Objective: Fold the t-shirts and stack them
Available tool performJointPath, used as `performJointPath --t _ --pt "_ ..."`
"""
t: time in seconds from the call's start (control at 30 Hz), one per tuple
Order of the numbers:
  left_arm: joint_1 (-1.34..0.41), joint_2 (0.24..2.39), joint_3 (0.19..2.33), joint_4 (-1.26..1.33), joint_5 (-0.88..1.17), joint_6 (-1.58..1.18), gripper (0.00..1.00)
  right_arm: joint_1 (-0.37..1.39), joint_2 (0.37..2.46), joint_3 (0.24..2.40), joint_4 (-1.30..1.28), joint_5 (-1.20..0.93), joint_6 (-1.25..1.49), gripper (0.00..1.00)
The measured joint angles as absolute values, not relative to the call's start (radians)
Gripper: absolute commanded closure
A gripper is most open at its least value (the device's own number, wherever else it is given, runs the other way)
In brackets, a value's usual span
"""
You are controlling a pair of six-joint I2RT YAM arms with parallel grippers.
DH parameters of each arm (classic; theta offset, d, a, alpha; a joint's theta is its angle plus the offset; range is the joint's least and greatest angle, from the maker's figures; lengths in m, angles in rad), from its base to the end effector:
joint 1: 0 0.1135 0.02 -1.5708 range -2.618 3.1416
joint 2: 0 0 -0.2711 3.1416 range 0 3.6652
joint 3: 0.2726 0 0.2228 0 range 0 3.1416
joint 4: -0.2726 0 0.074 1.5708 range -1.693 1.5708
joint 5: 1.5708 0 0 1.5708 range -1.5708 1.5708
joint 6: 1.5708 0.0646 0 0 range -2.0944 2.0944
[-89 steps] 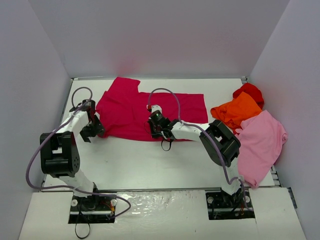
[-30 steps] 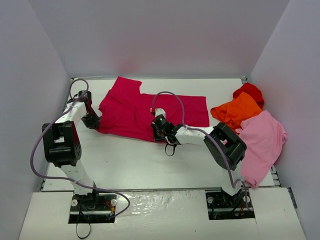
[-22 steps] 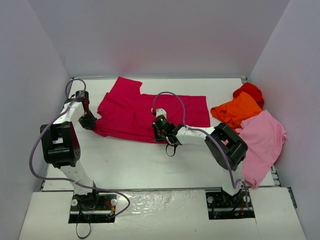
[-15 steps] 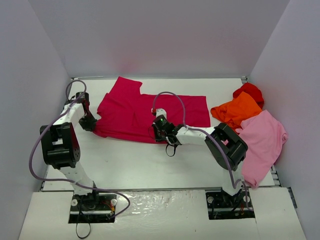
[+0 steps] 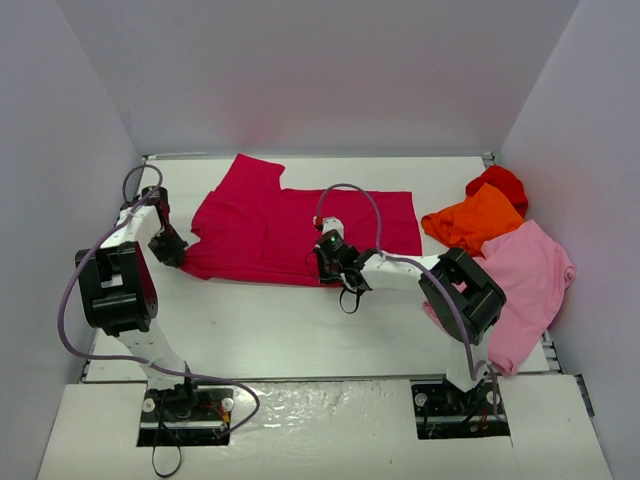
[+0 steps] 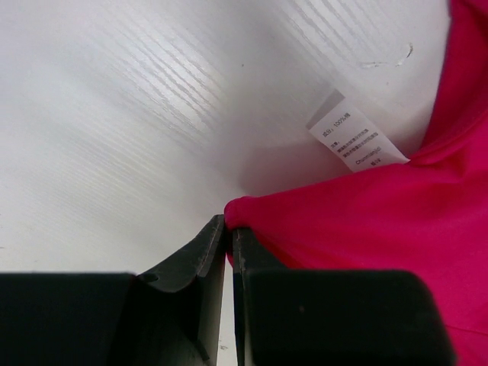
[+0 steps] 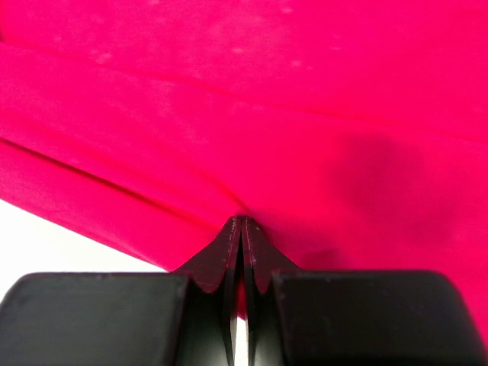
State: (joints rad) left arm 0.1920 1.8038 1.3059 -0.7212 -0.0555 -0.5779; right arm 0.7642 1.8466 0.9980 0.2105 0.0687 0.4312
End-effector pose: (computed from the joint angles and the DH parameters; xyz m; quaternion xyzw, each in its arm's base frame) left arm 0.3404 0.0698 0.1975 -0.3741 0.9104 -0.0067 0.1769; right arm 0.2860 0.2680 0.1705 -0.1327 0.8829 0.2275 0.3887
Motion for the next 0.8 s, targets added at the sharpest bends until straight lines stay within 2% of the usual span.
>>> performJointPath --t 0.4,0.53,0.57,0.63,0.67,0.73,0.8 --pt "0.223 1.804 1.359 -0.757 0.037 -0.576 0.95 0.712 1.825 0.977 0.2 0.021 0.445 1.0" --pt "0.224 1.804 1.358 -0.758 0.059 -0.576 0.9 0.706 1.819 0.977 0.185 0.021 0.445 0.99" --pt "0.224 1.802 1.356 -0.759 0.062 -0.577 0.89 0.706 1.817 0.977 0.18 0.021 0.445 0.95" --pt "0.226 1.791 1.351 -0.762 0.053 -0.577 0.84 0.703 1.806 0.976 0.151 0.023 0.444 0.8" --pt "0.228 1.782 1.349 -0.764 0.041 -0.576 0.78 0.7 1.798 0.976 0.132 0.026 0.443 0.75" --pt "0.242 1.756 1.349 -0.769 0.015 -0.576 0.58 0.689 1.777 0.97 0.083 0.041 0.443 0.62" --pt "0.255 1.725 1.35 -0.779 -0.01 -0.575 0.44 0.679 1.754 0.964 0.036 0.058 0.445 0.5"
